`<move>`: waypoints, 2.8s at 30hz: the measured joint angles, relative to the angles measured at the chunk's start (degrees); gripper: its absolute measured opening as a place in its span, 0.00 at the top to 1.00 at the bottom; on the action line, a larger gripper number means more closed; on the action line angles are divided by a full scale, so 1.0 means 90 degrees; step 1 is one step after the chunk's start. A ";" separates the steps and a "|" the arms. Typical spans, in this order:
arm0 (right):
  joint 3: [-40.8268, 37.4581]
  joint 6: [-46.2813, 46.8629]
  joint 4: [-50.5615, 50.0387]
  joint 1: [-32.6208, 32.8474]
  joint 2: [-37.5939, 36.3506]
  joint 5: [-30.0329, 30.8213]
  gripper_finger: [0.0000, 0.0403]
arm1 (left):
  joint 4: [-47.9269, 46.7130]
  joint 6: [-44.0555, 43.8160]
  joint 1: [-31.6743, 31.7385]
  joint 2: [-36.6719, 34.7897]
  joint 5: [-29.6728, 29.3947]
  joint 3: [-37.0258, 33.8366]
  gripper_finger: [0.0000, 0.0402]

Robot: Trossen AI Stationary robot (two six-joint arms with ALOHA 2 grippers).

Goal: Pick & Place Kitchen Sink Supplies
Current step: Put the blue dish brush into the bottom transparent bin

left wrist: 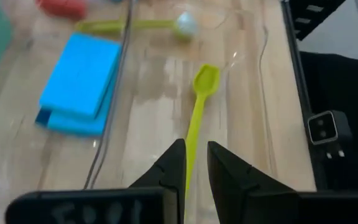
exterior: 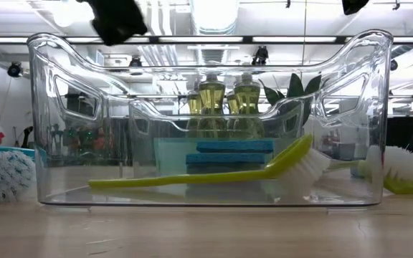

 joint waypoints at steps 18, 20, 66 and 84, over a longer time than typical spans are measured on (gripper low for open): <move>0.0000 0.0027 -0.0017 -0.0002 0.0012 0.0000 0.98 | -0.1526 -0.2224 -0.1351 -0.0462 -0.0342 -0.0017 0.86; 0.0000 0.0034 -0.0017 -0.0002 0.0010 0.0000 0.98 | -0.1528 -0.2493 -0.1552 -0.0385 -0.0447 -0.0017 0.86; 0.0000 0.0029 -0.0015 -0.0002 0.0005 0.0000 0.98 | -0.1578 -0.5100 -0.2745 0.2402 -0.0117 -0.0328 0.55; 0.0000 0.0027 -0.0014 -0.0002 0.0005 0.0001 0.98 | -0.2288 -0.5516 -0.2767 0.1664 0.1059 -0.0295 0.97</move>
